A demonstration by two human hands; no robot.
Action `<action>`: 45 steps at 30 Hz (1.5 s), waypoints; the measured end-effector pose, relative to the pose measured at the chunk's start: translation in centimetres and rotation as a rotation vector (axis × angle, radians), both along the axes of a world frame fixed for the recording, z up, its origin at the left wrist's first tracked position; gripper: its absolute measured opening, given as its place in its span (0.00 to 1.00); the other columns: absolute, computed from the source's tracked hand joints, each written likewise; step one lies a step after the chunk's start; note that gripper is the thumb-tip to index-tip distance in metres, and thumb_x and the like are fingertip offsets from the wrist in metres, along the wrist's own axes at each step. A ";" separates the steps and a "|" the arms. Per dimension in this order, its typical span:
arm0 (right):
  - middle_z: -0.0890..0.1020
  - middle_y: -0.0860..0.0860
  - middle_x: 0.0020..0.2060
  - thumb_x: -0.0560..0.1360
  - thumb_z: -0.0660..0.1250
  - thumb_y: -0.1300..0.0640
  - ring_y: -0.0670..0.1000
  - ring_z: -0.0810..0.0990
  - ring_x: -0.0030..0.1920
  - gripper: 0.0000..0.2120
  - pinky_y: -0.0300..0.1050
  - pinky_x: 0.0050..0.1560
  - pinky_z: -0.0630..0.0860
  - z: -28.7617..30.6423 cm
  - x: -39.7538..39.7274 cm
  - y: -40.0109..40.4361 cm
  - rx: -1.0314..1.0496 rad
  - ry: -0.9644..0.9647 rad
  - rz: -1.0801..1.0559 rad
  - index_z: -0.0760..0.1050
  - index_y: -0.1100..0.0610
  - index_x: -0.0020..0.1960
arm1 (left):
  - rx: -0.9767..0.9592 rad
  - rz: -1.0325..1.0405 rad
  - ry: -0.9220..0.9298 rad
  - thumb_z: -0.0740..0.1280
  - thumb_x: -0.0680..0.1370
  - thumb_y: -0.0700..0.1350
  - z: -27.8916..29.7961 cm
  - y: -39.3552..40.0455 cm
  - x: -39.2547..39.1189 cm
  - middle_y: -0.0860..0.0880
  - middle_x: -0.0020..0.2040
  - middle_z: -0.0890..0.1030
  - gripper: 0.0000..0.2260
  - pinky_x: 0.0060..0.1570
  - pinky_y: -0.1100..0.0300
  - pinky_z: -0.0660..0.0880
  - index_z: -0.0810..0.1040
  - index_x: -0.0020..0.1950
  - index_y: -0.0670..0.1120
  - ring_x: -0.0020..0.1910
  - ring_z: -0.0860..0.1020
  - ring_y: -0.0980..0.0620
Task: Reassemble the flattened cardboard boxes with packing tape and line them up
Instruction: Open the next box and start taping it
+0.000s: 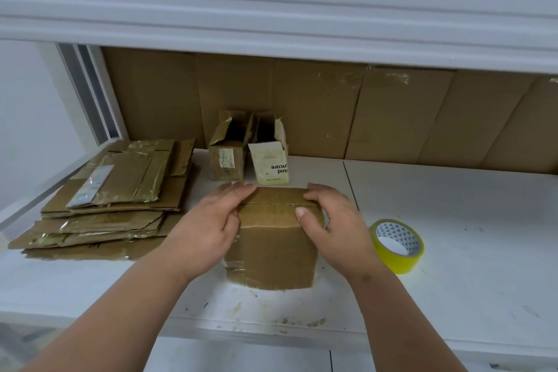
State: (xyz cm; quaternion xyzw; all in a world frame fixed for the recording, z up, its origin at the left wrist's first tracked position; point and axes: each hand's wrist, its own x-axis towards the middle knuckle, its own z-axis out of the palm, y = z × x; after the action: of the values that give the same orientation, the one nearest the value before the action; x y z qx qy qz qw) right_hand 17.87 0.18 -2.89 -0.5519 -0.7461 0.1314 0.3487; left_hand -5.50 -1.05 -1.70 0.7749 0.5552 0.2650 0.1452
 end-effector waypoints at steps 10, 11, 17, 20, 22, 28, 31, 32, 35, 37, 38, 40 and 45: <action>0.68 0.41 0.74 0.80 0.48 0.38 0.47 0.66 0.72 0.24 0.53 0.74 0.59 -0.9 -0.3 -0.9 0.058 -0.114 -0.036 0.75 0.42 0.66 | 0.043 0.127 0.262 0.46 0.78 0.67 0.5 -0.6 1.5 0.54 0.78 0.62 0.32 0.75 0.53 0.53 0.68 0.76 0.53 0.77 0.52 0.49; 0.67 0.42 0.75 0.80 0.46 0.38 0.46 0.64 0.73 0.26 0.53 0.74 0.58 -1.3 -0.3 -1.1 0.090 -0.097 -0.034 0.73 0.42 0.69 | 0.055 0.150 0.260 0.48 0.79 0.65 0.6 -0.7 1.6 0.54 0.76 0.63 0.30 0.74 0.52 0.55 0.69 0.75 0.52 0.75 0.52 0.48; 0.77 0.57 0.65 0.73 0.53 0.49 0.60 0.75 0.64 0.28 0.54 0.66 0.68 -3.9 3.3 -0.9 0.188 0.057 -0.499 0.74 0.59 0.67 | 0.030 0.200 0.253 0.49 0.82 0.61 0.7 -0.9 1.9 0.52 0.72 0.66 0.27 0.70 0.56 0.59 0.63 0.78 0.52 0.69 0.60 0.49; 0.75 0.57 0.67 0.72 0.58 0.53 0.60 0.68 0.69 0.26 0.59 0.74 0.57 -4.8 5.7 -0.6 -0.226 -0.215 -0.656 0.72 0.58 0.68 | 0.011 0.224 0.256 0.48 0.79 0.62 1.1 -1.0 2.2 0.51 0.70 0.68 0.28 0.68 0.52 0.62 0.62 0.78 0.55 0.68 0.64 0.49; 0.74 0.53 0.67 0.74 0.59 0.55 0.57 0.62 0.74 0.24 0.59 0.77 0.45 -5.5 6.5 -0.8 -0.452 -0.350 -0.669 0.69 0.55 0.70 | 0.015 0.254 0.218 0.55 0.81 0.52 1.5 -0.9 2.4 0.52 0.69 0.70 0.21 0.69 0.50 0.62 0.66 0.74 0.54 0.68 0.66 0.50; 0.80 0.50 0.58 0.80 0.56 0.54 0.53 0.70 0.68 0.15 0.56 0.76 0.42 -4.5 6.4 -0.6 -0.326 -0.253 -0.634 0.74 0.49 0.64 | 0.054 0.306 0.268 0.56 0.81 0.46 2.0 -0.9 2.8 0.58 0.65 0.71 0.11 0.68 0.51 0.55 0.71 0.61 0.58 0.67 0.65 0.54; 0.80 0.53 0.59 0.82 0.58 0.56 0.52 0.72 0.61 0.14 0.52 0.75 0.50 -1.7 4.9 -0.8 -0.116 0.084 -0.491 0.74 0.54 0.65 | 0.073 0.330 0.319 0.57 0.82 0.46 2.2 -0.4 3.3 0.57 0.66 0.72 0.12 0.66 0.53 0.59 0.75 0.61 0.57 0.67 0.64 0.52; 0.80 0.53 0.57 0.82 0.59 0.57 0.50 0.70 0.57 0.13 0.53 0.74 0.54 -0.8 4.4 -1.1 -0.055 0.169 -0.427 0.75 0.55 0.65 | 0.075 0.315 0.317 0.58 0.82 0.45 2.4 -0.4 3.4 0.56 0.65 0.73 0.12 0.65 0.55 0.62 0.76 0.61 0.55 0.66 0.65 0.51; 0.77 0.47 0.49 0.79 0.58 0.51 0.48 0.68 0.56 0.14 0.60 0.67 0.66 1.0 2.4 -1.5 0.072 0.278 -0.228 0.77 0.53 0.59 | 0.054 0.267 0.252 0.60 0.81 0.42 3.0 -0.4 3.8 0.54 0.59 0.75 0.12 0.63 0.58 0.71 0.78 0.60 0.52 0.61 0.72 0.52; 0.78 0.44 0.50 0.77 0.57 0.48 0.51 0.71 0.58 0.16 0.59 0.64 0.69 1.7 0.9 -1.9 0.112 0.266 -0.121 0.77 0.51 0.58 | 0.054 0.285 0.231 0.61 0.81 0.42 3.5 -0.7 3.9 0.54 0.58 0.77 0.12 0.59 0.57 0.74 0.75 0.62 0.54 0.57 0.75 0.53; 0.77 0.43 0.49 0.76 0.57 0.49 0.47 0.70 0.56 0.15 0.56 0.64 0.69 1.8 0.2 -2.0 0.156 0.245 -0.080 0.78 0.51 0.57 | 0.054 0.294 0.216 0.62 0.81 0.43 3.6 -0.9 3.8 0.54 0.57 0.78 0.11 0.57 0.56 0.75 0.73 0.61 0.55 0.56 0.76 0.52; 0.77 0.42 0.47 0.77 0.59 0.51 0.39 0.66 0.51 0.12 0.52 0.65 0.65 2.1 -0.8 -2.1 0.266 0.159 -0.022 0.79 0.52 0.54 | 0.051 0.282 0.157 0.63 0.81 0.46 3.7 -1.0 3.5 0.53 0.56 0.80 0.08 0.53 0.56 0.75 0.70 0.59 0.56 0.54 0.78 0.51; 0.81 0.44 0.45 0.77 0.62 0.53 0.49 0.76 0.50 0.07 0.53 0.69 0.57 2.6 -2.5 -2.1 0.337 -0.075 0.081 0.78 0.49 0.51 | -0.148 0.095 -0.436 0.73 0.71 0.58 3.2 -0.9 1.8 0.50 0.60 0.79 0.18 0.57 0.51 0.77 0.69 0.57 0.62 0.58 0.80 0.53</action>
State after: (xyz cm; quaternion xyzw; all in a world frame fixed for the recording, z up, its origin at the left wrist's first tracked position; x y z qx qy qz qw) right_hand 15.38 -1.88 -0.29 -0.4595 -0.7917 -0.0026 0.4025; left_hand -3.74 -1.99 1.48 0.6596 0.5644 0.3913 0.3054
